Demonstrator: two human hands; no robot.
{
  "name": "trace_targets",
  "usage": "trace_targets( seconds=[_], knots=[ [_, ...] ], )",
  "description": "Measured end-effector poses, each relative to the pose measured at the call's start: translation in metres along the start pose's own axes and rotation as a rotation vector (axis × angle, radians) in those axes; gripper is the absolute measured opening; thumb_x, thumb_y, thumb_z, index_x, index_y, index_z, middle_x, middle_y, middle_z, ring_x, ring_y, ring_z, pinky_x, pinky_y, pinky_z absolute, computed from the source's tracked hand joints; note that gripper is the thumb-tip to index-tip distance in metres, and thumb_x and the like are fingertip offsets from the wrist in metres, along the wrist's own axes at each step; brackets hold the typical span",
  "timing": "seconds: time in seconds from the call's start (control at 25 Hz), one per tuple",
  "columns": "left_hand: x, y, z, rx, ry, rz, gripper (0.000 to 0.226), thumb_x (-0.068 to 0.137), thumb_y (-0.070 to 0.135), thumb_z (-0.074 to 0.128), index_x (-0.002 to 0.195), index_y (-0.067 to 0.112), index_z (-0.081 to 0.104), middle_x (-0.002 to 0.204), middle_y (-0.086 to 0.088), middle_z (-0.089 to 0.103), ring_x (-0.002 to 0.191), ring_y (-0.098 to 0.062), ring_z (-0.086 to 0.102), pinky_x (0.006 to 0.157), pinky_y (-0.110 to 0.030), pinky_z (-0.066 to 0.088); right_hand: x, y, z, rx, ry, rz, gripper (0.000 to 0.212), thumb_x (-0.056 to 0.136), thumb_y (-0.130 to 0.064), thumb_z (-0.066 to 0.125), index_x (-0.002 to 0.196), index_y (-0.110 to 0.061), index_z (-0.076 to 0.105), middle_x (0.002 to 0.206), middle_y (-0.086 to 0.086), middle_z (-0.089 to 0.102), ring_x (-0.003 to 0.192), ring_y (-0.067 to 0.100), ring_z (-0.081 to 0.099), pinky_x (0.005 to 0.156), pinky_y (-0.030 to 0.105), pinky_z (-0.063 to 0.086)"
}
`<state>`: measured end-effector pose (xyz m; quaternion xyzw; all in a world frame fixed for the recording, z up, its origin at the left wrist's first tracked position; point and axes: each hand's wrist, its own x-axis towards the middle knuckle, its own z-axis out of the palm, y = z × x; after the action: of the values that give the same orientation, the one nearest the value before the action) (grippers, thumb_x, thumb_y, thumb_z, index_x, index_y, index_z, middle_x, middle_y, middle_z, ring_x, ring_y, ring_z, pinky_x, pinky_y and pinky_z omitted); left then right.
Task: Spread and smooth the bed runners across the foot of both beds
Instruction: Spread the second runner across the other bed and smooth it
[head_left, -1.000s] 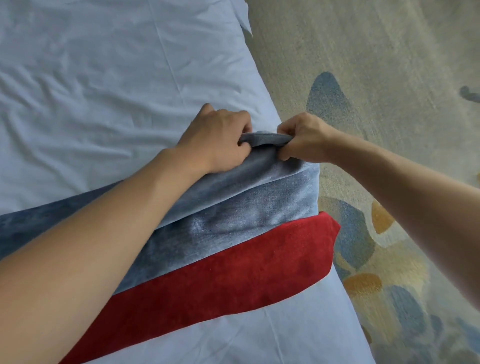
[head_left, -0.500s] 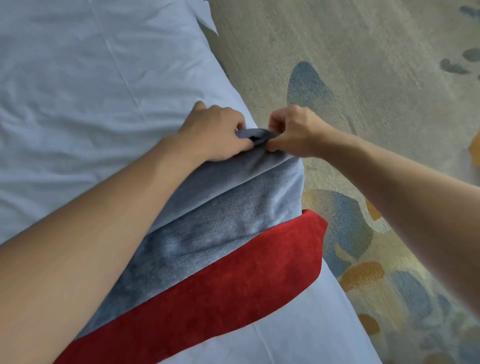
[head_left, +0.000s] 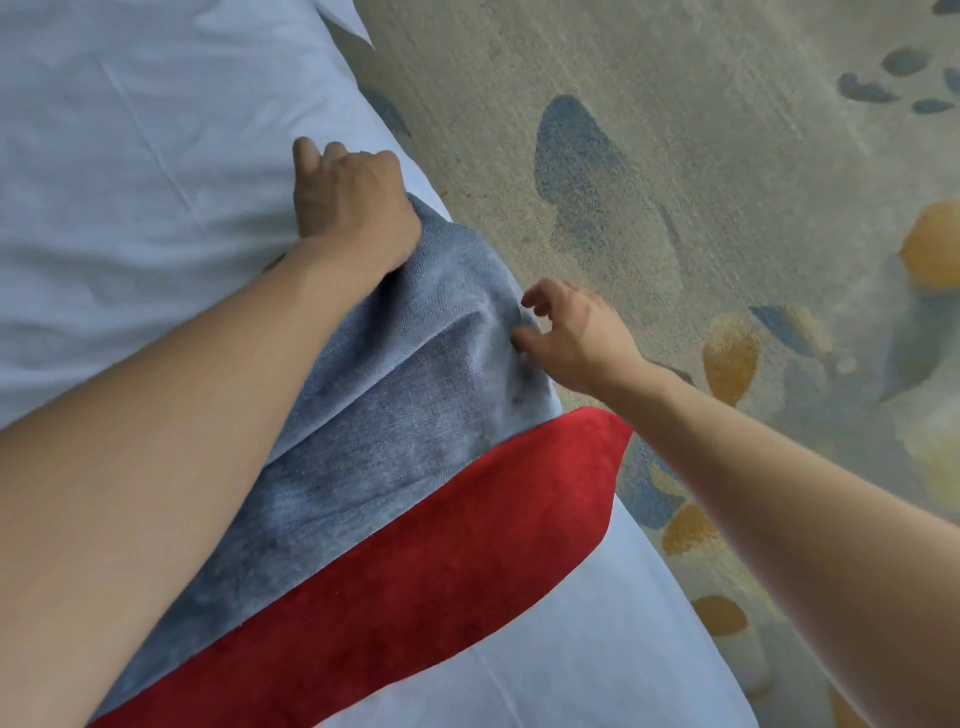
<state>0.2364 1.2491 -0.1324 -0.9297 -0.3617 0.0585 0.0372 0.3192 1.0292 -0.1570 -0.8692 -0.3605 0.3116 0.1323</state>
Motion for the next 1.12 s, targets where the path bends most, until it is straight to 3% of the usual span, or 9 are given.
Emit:
trace_targets(
  seconds=[0.12, 0.24, 0.32, 0.44, 0.48, 0.64, 0.76, 0.92, 1.12],
  knots=[
    [-0.005, 0.014, -0.005, -0.033, -0.161, 0.005, 0.038, 0.087, 0.047, 0.046, 0.096, 0.016, 0.067, 0.100, -0.011, 0.069, 0.094, -0.031, 0.057, 0.097, -0.045, 0.027, -0.017, 0.008, 0.010, 0.072, -0.032, 0.090, 0.040, 0.087, -0.044, 0.060, 0.121, -0.023, 0.060, 0.114, -0.001, 0.066, 0.110, 0.024, 0.061, 0.097, 0.044, 0.048],
    [-0.003, 0.026, -0.014, -0.190, -0.344, -0.075, 0.048, 0.081, 0.056, 0.054, 0.105, 0.016, 0.067, 0.111, -0.009, 0.067, 0.109, -0.030, 0.058, 0.099, -0.043, 0.031, -0.026, 0.003, 0.018, 0.086, -0.056, 0.086, 0.028, 0.086, -0.044, 0.060, 0.107, -0.026, 0.067, 0.103, -0.001, 0.072, 0.102, 0.026, 0.064, 0.091, 0.042, 0.051],
    [0.002, 0.033, -0.024, -0.308, -0.188, -0.070, 0.032, 0.083, 0.047, 0.056, 0.095, 0.020, 0.070, 0.105, -0.007, 0.070, 0.106, -0.030, 0.060, 0.097, -0.040, 0.034, -0.030, 0.000, 0.025, 0.014, -0.021, 0.049, 0.020, 0.088, -0.037, 0.057, 0.091, -0.021, 0.069, 0.094, 0.004, 0.072, 0.097, 0.032, 0.064, 0.084, 0.038, 0.050],
    [0.019, 0.017, -0.038, -0.470, 0.256, -0.218, 0.031, 0.089, 0.039, 0.044, 0.095, 0.021, 0.067, 0.102, -0.006, 0.072, 0.101, -0.034, 0.060, 0.092, -0.038, 0.035, -0.030, 0.003, 0.024, -0.003, 0.024, 0.047, 0.019, 0.087, -0.034, 0.056, 0.087, -0.020, 0.068, 0.091, 0.005, 0.072, 0.094, 0.033, 0.063, 0.082, 0.039, 0.046],
    [0.024, 0.009, -0.037, -0.464, 0.271, -0.247, 0.030, 0.089, 0.036, 0.041, 0.097, 0.021, 0.066, 0.103, -0.006, 0.071, 0.101, -0.034, 0.059, 0.093, -0.038, 0.034, -0.028, 0.007, 0.022, 0.013, 0.036, 0.059, 0.017, 0.086, -0.034, 0.056, 0.086, -0.022, 0.067, 0.089, 0.004, 0.072, 0.092, 0.032, 0.063, 0.083, 0.039, 0.046],
    [0.021, 0.005, -0.012, -0.147, 0.008, -0.097, 0.033, 0.090, 0.026, 0.049, 0.118, 0.012, 0.059, 0.118, -0.018, 0.064, 0.111, -0.039, 0.056, 0.099, -0.047, 0.030, -0.025, 0.021, 0.019, 0.068, 0.024, 0.121, 0.016, 0.084, -0.038, 0.059, 0.096, -0.028, 0.065, 0.092, -0.005, 0.072, 0.095, 0.025, 0.064, 0.089, 0.040, 0.049],
    [0.013, 0.014, -0.008, -0.106, 0.080, 0.017, 0.045, 0.086, 0.027, 0.057, 0.127, 0.011, 0.053, 0.129, -0.017, 0.053, 0.118, -0.037, 0.048, 0.098, -0.049, 0.030, -0.028, 0.033, 0.026, 0.032, -0.013, 0.154, 0.026, 0.085, -0.041, 0.058, 0.106, -0.028, 0.064, 0.097, -0.003, 0.072, 0.099, 0.025, 0.064, 0.092, 0.040, 0.048],
    [-0.036, 0.046, -0.012, -0.157, 0.064, 0.290, 0.023, 0.087, 0.027, 0.056, 0.107, 0.020, 0.066, 0.112, -0.010, 0.061, 0.109, -0.032, 0.052, 0.095, -0.044, 0.029, -0.043, 0.042, 0.036, 0.036, -0.041, 0.198, 0.020, 0.086, -0.041, 0.055, 0.095, -0.027, 0.065, 0.096, 0.002, 0.072, 0.096, 0.028, 0.064, 0.088, 0.040, 0.048],
    [-0.138, 0.071, -0.011, -0.180, -0.013, 0.389, 0.017, 0.090, 0.032, 0.054, 0.098, 0.022, 0.065, 0.103, -0.004, 0.063, 0.103, -0.027, 0.055, 0.091, -0.041, 0.028, -0.082, 0.029, 0.032, 0.007, 0.143, -0.015, 0.018, 0.086, -0.029, 0.054, 0.092, -0.022, 0.069, 0.093, 0.005, 0.068, 0.092, 0.032, 0.062, 0.084, 0.044, 0.049]
  ],
)
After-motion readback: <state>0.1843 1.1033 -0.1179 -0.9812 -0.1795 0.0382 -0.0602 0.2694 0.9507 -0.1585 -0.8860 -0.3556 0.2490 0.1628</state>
